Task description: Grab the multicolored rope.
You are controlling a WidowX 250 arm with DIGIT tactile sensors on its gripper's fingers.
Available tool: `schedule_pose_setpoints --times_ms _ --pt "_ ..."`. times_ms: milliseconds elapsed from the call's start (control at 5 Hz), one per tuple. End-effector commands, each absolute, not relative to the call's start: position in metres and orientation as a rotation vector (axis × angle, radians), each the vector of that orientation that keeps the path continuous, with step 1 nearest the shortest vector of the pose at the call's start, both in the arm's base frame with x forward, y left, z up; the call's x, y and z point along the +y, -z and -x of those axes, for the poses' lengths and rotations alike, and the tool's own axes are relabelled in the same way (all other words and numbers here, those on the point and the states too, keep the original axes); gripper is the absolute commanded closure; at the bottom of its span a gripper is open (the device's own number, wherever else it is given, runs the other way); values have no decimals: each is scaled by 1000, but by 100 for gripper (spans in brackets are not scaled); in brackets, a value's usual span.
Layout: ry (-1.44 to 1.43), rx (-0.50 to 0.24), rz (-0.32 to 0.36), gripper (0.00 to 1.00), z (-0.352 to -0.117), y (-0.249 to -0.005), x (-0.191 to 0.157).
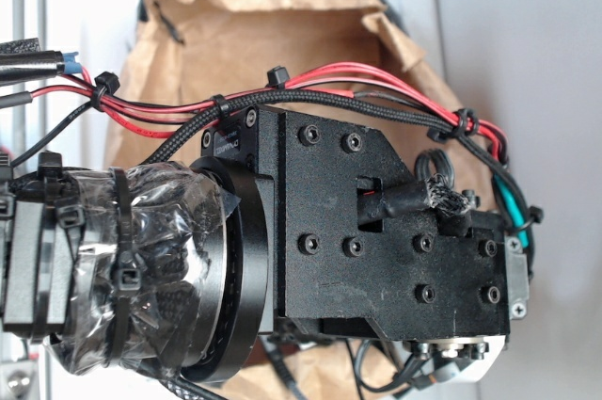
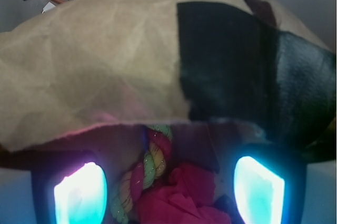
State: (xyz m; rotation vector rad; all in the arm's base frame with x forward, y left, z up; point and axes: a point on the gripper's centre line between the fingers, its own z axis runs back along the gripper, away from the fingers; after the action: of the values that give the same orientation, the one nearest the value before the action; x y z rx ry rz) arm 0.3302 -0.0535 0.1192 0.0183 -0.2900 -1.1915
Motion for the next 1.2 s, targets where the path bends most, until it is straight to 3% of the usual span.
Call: schedule_pose_setpoints --times_ms 0,800,1000 --pt "1205 -359 -57 0 -335 -143 -58" --pt "1314 -445 -53 0 -299 -162 -32" --pt "1366 -446 -60 0 -292 -155 -34"
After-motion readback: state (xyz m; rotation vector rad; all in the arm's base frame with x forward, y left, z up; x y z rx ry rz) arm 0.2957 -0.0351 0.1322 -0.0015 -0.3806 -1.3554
